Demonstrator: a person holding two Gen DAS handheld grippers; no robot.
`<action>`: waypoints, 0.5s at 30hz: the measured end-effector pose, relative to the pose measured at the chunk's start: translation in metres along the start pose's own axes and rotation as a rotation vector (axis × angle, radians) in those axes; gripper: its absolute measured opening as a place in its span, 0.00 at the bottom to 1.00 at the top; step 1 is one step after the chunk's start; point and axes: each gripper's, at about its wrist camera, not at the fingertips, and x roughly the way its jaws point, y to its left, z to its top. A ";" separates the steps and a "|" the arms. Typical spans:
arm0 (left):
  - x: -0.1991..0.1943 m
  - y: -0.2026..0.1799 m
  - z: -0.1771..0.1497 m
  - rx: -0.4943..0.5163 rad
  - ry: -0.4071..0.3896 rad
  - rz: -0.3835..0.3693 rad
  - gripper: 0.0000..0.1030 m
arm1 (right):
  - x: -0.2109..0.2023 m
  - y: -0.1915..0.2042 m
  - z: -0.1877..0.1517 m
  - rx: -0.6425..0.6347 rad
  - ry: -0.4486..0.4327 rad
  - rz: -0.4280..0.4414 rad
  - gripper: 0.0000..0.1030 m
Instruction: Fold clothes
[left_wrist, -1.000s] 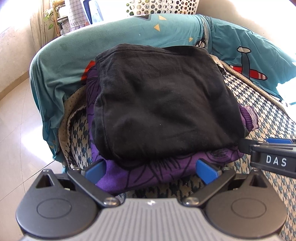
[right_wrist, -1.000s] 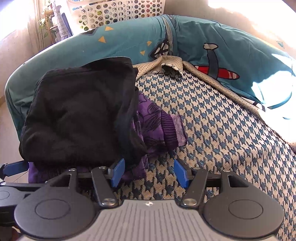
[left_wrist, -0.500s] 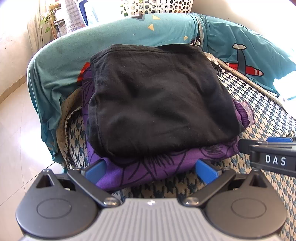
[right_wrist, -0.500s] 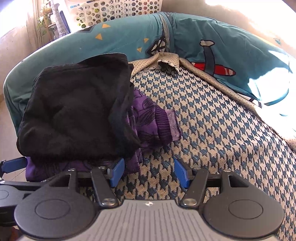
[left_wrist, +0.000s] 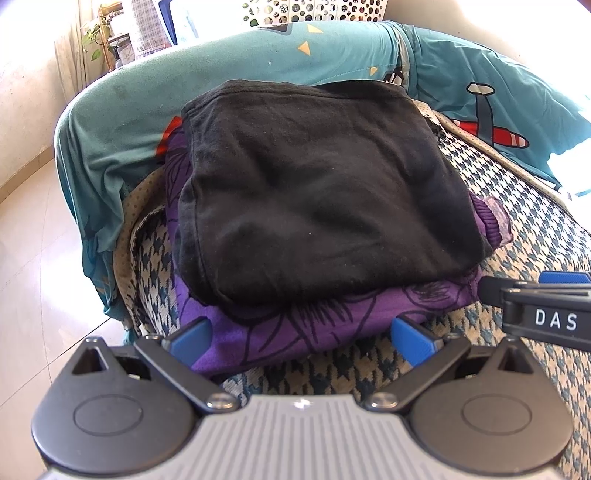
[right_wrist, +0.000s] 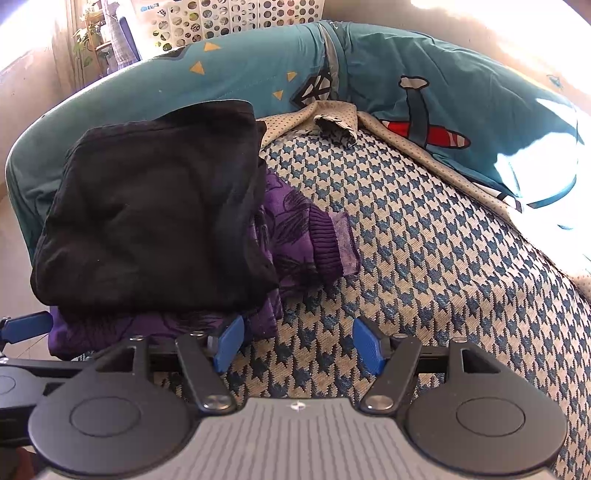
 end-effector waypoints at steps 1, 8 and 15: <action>0.000 0.000 0.000 0.000 0.001 0.000 1.00 | 0.000 0.000 0.000 -0.001 0.000 0.000 0.63; 0.000 0.001 0.001 -0.002 0.001 0.003 1.00 | 0.000 0.000 0.000 0.002 -0.001 0.002 0.63; 0.000 0.002 0.001 -0.001 0.000 0.007 1.00 | 0.000 -0.001 0.000 0.002 -0.002 0.004 0.63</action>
